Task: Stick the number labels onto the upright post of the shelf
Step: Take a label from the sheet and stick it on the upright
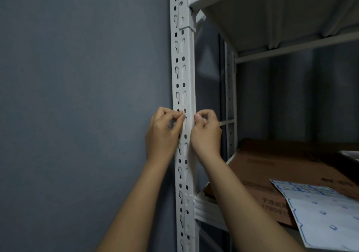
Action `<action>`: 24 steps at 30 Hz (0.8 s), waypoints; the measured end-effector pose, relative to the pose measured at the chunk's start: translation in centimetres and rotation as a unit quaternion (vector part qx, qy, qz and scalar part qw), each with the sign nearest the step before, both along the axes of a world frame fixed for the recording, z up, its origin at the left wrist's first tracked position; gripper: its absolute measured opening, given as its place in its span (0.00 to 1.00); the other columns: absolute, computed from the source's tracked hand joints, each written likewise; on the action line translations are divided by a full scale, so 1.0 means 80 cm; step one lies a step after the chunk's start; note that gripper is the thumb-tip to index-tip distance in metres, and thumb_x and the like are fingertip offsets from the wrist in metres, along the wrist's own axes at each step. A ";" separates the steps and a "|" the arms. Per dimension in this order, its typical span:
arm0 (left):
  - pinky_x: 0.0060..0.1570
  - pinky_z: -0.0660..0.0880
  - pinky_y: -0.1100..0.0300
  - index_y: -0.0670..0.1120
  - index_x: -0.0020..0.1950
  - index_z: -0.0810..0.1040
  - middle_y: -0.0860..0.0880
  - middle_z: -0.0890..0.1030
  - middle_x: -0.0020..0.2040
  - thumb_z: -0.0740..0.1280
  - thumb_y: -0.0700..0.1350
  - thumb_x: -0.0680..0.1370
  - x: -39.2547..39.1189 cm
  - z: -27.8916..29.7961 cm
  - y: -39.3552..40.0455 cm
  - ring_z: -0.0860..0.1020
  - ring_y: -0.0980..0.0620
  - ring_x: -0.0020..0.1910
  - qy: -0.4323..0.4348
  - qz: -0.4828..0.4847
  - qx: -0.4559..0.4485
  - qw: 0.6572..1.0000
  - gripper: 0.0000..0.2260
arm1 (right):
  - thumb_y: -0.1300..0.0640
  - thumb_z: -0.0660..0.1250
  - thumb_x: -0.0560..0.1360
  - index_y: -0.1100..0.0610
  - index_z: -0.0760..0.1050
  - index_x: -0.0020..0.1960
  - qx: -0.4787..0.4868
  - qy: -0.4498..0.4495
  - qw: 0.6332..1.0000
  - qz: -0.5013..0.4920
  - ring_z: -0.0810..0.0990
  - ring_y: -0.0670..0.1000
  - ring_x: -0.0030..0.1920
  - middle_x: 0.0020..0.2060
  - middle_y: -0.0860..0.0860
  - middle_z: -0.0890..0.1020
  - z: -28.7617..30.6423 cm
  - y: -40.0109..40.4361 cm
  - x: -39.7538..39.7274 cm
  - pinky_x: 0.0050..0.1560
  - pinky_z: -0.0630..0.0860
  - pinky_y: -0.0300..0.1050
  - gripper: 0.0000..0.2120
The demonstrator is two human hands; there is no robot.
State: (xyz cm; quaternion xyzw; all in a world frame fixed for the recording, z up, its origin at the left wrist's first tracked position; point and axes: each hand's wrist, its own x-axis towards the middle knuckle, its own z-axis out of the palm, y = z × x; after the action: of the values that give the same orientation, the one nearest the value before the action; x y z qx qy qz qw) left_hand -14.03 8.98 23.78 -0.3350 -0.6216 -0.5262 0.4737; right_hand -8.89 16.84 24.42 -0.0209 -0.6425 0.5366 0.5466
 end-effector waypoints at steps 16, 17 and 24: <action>0.36 0.73 0.56 0.46 0.42 0.80 0.56 0.75 0.42 0.68 0.45 0.76 0.002 0.006 -0.003 0.74 0.56 0.44 0.044 0.053 -0.037 0.997 0.05 | 0.61 0.59 0.80 0.55 0.71 0.46 -0.003 -0.012 1.000 -0.004 0.74 0.49 0.36 0.34 0.47 0.75 -0.001 -0.001 0.000 0.42 0.72 0.48 0.05; 0.35 0.73 0.56 0.46 0.41 0.80 0.56 0.75 0.42 0.68 0.45 0.76 0.001 0.006 -0.002 0.74 0.56 0.44 0.042 0.050 -0.033 0.997 0.05 | 0.61 0.59 0.80 0.55 0.71 0.46 -0.003 -0.011 1.000 -0.004 0.74 0.50 0.36 0.34 0.48 0.76 0.000 -0.001 0.000 0.41 0.72 0.48 0.06; 0.37 0.74 0.56 0.47 0.43 0.81 0.58 0.74 0.42 0.69 0.46 0.76 -0.002 0.004 -0.004 0.76 0.56 0.46 0.020 0.007 -0.021 1.000 0.04 | 0.61 0.59 0.80 0.55 0.71 0.46 -0.004 -0.007 1.000 -0.007 0.75 0.49 0.37 0.34 0.46 0.75 0.001 -0.002 0.002 0.44 0.72 0.47 0.05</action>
State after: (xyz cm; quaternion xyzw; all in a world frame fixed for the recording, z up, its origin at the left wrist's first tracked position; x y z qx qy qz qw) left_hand -14.17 8.64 24.08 -0.3505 -0.6253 -0.5029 0.4829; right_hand -8.74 16.69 24.49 -0.0314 -0.6437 0.5353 0.5460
